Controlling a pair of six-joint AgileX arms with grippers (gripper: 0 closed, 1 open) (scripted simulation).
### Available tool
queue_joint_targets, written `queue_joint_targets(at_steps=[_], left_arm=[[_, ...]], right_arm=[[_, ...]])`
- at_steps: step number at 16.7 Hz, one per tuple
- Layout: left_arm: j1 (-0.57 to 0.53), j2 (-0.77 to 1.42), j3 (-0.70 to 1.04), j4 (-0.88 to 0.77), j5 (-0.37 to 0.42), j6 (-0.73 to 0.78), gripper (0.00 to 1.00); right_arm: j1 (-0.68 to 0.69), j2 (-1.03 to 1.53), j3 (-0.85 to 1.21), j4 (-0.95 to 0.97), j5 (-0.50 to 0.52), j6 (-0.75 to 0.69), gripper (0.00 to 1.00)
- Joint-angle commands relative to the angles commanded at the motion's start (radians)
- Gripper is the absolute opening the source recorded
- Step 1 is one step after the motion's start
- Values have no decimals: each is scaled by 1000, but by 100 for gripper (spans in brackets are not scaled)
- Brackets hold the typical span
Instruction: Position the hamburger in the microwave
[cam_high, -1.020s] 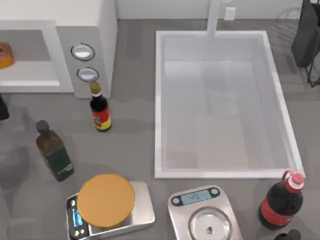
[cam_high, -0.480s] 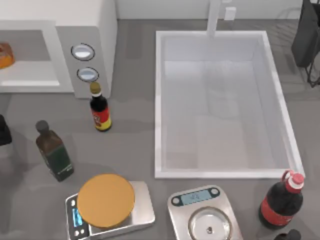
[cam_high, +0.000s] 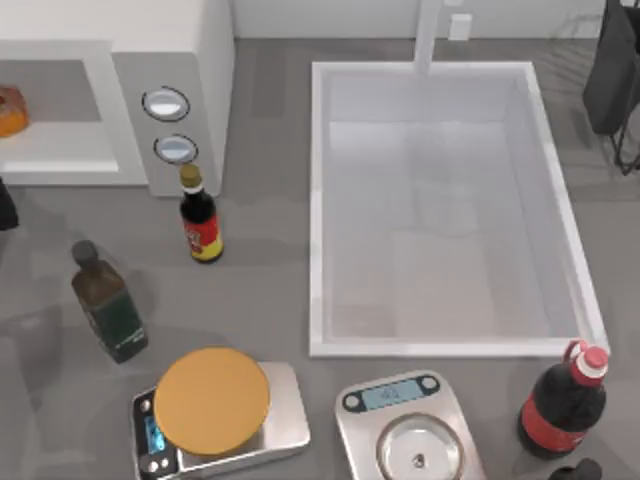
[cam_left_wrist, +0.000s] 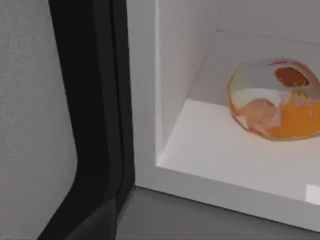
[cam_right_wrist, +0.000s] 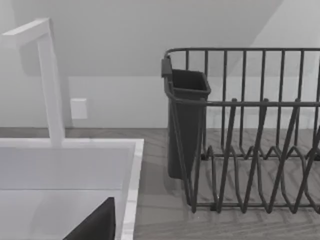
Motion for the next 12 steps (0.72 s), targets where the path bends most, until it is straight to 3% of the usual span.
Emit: queue_joint_targets(at_steps=[7, 12], left_arm=[[-74, -180, 30, -179, -7, -13, 100], [-64, -283, 52, -339, -7, -12, 100]], right_arm=[[0, 0, 0, 0, 0, 0, 100], [0, 0, 0, 0, 0, 0, 100]])
